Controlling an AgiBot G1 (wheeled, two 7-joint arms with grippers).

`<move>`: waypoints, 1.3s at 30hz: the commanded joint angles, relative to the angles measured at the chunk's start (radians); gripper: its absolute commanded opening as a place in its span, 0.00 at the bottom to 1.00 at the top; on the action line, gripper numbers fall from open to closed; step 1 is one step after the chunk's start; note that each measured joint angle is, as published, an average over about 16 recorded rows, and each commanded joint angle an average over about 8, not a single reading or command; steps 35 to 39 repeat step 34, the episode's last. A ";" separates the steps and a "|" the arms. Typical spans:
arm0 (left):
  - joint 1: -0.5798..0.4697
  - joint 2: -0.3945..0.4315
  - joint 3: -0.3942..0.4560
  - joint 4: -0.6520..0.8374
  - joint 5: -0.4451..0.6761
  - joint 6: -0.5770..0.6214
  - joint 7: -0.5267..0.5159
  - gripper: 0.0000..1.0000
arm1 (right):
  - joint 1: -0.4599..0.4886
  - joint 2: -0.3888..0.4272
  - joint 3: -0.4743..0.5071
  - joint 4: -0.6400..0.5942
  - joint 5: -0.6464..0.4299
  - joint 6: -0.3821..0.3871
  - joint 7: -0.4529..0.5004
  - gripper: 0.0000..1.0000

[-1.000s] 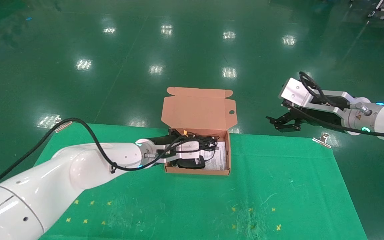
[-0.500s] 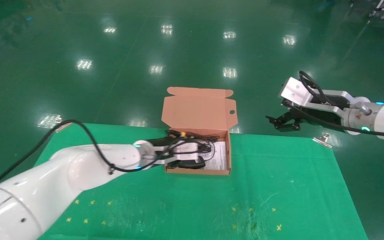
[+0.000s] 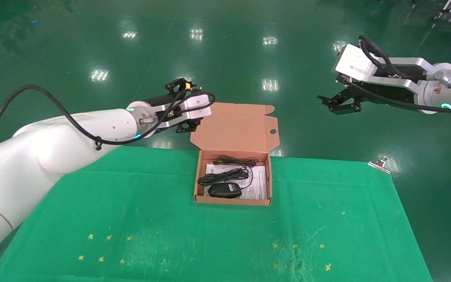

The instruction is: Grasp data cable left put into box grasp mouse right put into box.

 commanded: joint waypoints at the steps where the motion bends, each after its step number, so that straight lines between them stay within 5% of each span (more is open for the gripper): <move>1: -0.009 -0.005 -0.007 0.005 -0.004 -0.003 -0.002 1.00 | 0.003 0.000 0.005 0.001 0.003 -0.012 -0.003 1.00; 31: 0.273 -0.345 -0.405 -0.305 -0.564 0.567 -0.025 1.00 | -0.351 0.081 0.401 0.104 0.467 -0.446 -0.079 1.00; 39: 0.287 -0.362 -0.426 -0.321 -0.593 0.596 -0.027 1.00 | -0.369 0.085 0.421 0.109 0.490 -0.468 -0.082 1.00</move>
